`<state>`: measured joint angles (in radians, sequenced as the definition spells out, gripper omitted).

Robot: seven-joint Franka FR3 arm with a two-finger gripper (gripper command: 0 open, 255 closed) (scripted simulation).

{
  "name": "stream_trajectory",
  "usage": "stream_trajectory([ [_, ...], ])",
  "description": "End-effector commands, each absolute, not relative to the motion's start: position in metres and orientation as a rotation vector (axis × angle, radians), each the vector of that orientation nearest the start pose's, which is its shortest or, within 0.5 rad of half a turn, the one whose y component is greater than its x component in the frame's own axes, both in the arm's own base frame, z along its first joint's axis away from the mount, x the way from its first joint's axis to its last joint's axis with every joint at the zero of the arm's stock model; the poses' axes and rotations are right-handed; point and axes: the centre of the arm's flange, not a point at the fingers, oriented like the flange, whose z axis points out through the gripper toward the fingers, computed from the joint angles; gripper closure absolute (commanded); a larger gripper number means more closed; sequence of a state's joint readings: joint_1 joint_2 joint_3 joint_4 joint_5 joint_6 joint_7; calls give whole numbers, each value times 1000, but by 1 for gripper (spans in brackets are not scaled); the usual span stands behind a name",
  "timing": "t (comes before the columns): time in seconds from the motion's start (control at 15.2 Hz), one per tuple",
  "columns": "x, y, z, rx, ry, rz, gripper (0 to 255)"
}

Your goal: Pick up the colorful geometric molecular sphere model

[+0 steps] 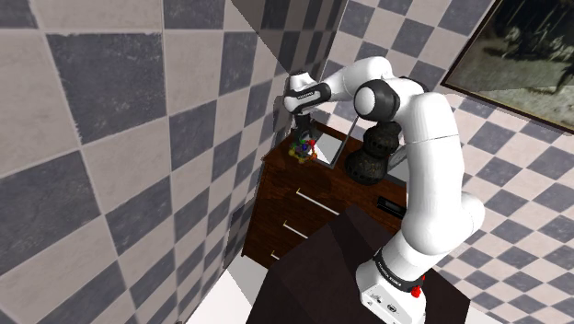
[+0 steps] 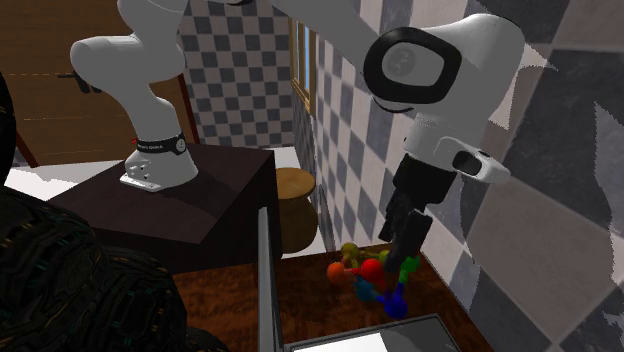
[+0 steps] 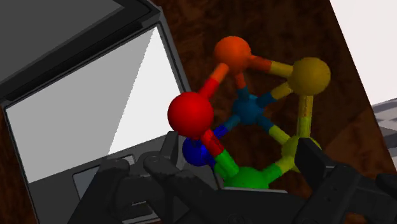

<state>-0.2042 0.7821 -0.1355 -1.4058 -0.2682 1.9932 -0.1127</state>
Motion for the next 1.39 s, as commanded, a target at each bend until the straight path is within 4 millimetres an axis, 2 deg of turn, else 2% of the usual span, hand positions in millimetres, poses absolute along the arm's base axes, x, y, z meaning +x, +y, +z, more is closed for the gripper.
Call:
stream_trajectory([
  [0.0,655,-222,161,-3261,166,549,255],
  [0.07,663,-218,176,-3259,159,549,255],
  [0.13,672,-226,168,-3256,153,545,255],
  [0.2,678,-235,173,-3254,142,535,255],
  [0.26,693,-229,180,-3245,113,530,255],
  [0.33,686,-228,194,-3246,117,531,255],
  [0.4,688,-226,197,-3245,111,531,255],
  [0.46,667,-219,179,-3261,164,552,255],
  [1.32,667,-219,248,-3261,164,552,255],
])
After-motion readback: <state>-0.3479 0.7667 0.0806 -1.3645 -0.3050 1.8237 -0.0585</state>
